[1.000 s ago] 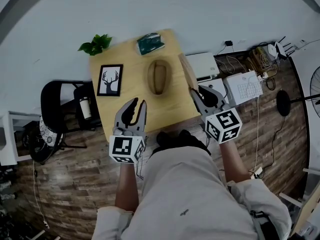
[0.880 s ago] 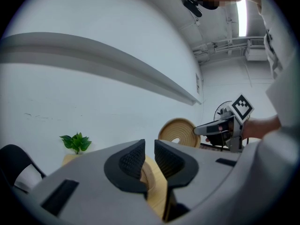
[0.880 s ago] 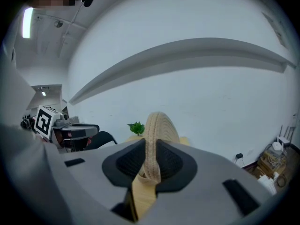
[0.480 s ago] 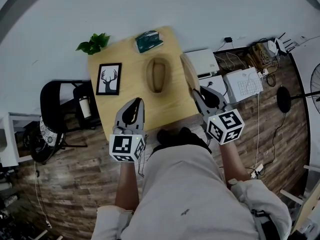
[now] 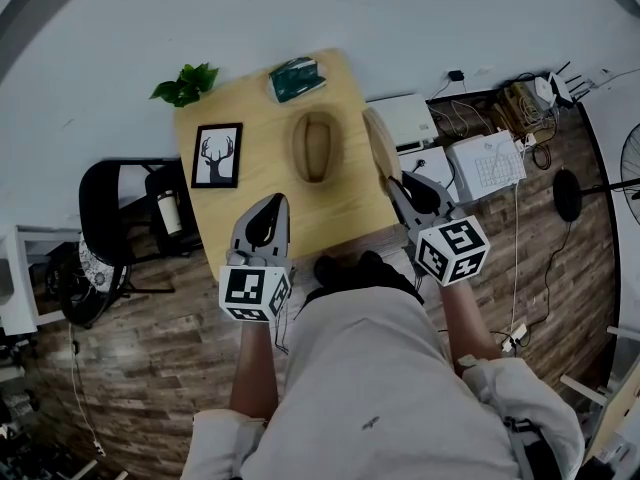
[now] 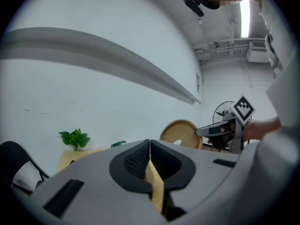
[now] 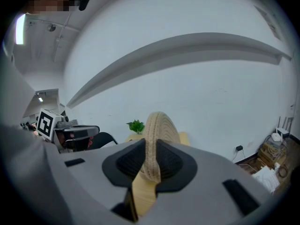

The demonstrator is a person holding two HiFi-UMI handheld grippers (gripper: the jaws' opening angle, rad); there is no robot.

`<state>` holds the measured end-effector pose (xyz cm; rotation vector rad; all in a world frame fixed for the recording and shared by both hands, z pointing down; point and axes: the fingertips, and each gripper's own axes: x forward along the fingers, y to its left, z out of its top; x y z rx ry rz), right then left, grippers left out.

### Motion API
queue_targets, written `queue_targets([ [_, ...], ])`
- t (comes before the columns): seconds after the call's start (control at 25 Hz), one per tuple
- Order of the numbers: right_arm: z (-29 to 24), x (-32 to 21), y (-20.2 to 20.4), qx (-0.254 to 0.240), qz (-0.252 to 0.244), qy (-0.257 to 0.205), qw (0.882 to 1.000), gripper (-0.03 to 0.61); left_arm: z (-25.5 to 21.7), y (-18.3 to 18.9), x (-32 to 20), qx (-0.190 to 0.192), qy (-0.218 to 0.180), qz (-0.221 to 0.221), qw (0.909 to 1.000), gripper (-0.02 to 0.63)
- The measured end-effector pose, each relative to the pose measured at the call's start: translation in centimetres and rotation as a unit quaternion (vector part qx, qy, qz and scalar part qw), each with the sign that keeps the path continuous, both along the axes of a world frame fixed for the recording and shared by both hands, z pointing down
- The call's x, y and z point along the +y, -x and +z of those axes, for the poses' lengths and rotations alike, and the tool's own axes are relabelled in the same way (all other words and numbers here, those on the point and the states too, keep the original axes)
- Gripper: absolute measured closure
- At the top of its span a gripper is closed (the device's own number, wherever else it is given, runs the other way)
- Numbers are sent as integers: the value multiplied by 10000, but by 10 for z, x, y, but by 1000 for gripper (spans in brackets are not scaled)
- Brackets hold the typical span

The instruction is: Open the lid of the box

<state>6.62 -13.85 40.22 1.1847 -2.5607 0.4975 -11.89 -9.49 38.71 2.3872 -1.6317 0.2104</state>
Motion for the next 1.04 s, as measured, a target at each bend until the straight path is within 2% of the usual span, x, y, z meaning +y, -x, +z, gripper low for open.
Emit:
queue_targets([
  [1.04, 0, -4, 5, 136, -104, -7, 9999, 508, 3, 2, -3, -7, 20, 55, 10000, 604],
])
